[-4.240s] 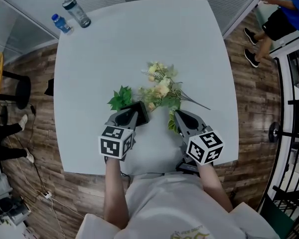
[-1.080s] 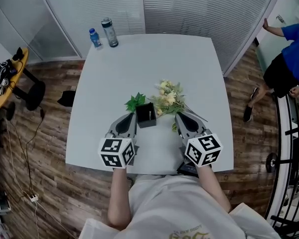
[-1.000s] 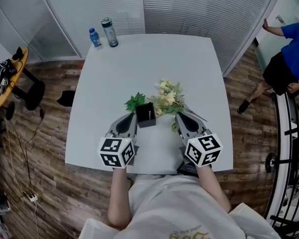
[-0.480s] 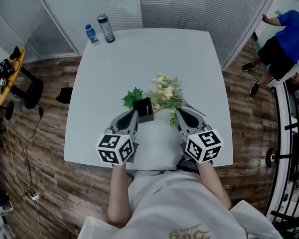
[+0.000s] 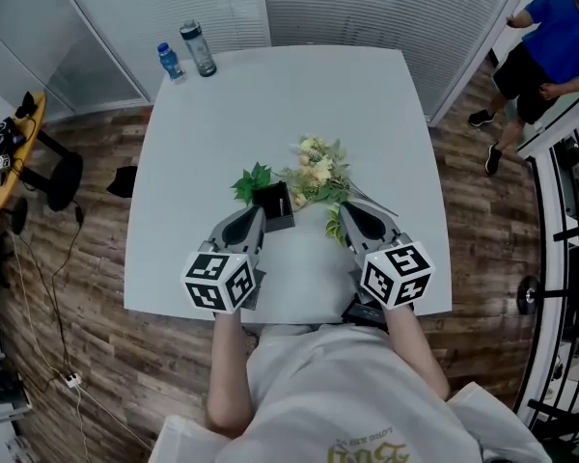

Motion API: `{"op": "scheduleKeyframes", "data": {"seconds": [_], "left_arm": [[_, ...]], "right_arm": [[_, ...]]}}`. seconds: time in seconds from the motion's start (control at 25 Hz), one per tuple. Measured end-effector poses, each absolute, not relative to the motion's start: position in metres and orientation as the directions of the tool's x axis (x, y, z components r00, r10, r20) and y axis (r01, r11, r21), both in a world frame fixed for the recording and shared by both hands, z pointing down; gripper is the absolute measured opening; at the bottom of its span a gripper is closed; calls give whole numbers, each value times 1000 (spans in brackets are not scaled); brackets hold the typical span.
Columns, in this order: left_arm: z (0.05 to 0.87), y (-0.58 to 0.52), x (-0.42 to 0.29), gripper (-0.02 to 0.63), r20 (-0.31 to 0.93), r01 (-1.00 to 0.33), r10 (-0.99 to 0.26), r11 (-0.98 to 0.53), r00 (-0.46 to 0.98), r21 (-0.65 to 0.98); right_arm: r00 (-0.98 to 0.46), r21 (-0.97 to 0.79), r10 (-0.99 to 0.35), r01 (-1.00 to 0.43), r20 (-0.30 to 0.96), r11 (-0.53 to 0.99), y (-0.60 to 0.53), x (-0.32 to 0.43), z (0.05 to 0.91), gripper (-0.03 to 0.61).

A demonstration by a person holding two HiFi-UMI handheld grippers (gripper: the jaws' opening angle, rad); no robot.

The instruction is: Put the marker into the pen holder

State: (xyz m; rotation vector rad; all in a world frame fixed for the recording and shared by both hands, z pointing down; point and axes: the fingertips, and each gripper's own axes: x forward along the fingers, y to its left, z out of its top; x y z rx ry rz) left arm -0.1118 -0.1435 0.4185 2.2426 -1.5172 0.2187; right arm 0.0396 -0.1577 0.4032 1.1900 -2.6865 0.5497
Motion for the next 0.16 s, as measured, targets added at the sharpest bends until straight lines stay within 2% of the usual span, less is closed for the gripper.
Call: {"op": "scheduleKeyframes", "data": {"seconds": [0.16], "left_arm": [[423,-145,-111,11,376,-916,-840,-312,390,253]], "right_arm": [[-671,-270,-684,-741,286,615,-159,42,405,15]]}}
